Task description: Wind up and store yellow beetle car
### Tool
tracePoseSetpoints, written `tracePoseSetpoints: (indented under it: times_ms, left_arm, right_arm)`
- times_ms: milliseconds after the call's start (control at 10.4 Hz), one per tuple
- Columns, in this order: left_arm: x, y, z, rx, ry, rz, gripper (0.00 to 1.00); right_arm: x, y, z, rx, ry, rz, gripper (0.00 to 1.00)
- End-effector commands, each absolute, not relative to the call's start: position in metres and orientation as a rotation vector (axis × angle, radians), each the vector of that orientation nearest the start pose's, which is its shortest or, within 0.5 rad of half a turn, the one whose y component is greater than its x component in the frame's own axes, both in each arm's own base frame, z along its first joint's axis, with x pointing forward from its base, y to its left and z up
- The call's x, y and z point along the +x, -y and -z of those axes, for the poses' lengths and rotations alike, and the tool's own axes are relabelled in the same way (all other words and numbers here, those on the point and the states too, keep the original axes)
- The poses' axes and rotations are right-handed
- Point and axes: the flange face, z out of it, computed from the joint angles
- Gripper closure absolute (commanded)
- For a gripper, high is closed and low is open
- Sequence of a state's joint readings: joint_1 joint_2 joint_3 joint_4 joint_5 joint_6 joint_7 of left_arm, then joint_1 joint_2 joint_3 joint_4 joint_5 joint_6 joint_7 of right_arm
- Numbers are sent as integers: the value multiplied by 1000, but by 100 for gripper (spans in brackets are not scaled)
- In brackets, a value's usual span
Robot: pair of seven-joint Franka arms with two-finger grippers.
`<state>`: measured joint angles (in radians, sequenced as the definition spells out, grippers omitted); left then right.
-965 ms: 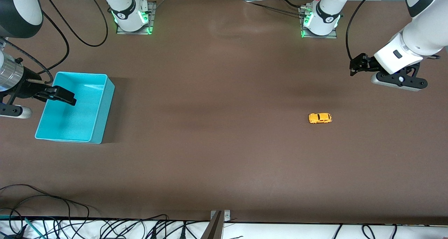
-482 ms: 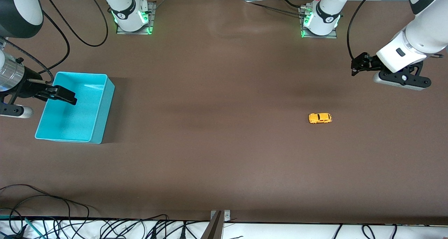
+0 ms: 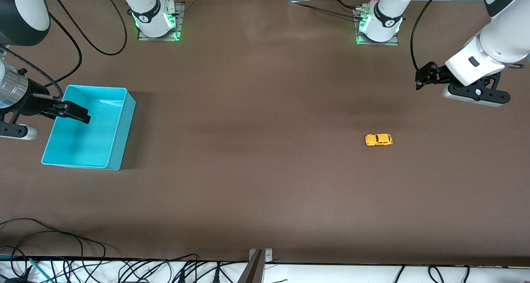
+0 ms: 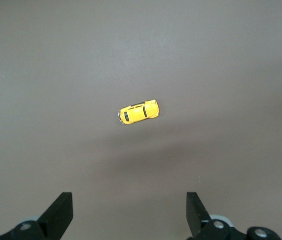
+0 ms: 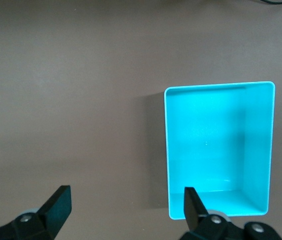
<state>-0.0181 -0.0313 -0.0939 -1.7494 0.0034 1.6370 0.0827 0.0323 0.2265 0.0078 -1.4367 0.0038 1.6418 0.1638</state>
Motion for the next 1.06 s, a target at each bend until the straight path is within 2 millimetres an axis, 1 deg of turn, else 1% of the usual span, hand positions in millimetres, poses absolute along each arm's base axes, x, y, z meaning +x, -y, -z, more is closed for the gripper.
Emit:
tracePoseSetpoints:
  times_ms: [0,96,193,289,386,482,579,965]
  left_arm:
    - [537,67,-575,-3139,-323,-122,0]
    - [535,67,-574,-3137,-328,-158,0]
    - [532,75,-574,-3132,-349,-170,0]
    - [530,88,-579,-3127,-381,-163,0]
    - [525,96,-581,-3119,-390,-199,0]
    - [525,95,-584,-3118,-402,-197,0]
    - [525,94,-592,-3119,-406,-183,0]
    - [526,92,-590,-3118,-398,-202,0]
  right_arm:
    - [625,-24,-562,-3118,-196,-44,0]
    - [624,-25,-563,-3116,-196,-41,0]
    - [624,-25,-563,-3116,-196,-41,0]
    - [624,-24,-563,-3116,-199,-44,0]
    - [625,-24,-562,-3116,-199,-44,0]
    - [625,-25,-563,-3116,-196,-39,0]
    - [625,-25,-563,-3116,-196,-39,0]
    - [625,-24,-564,-3114,-199,-34,0]
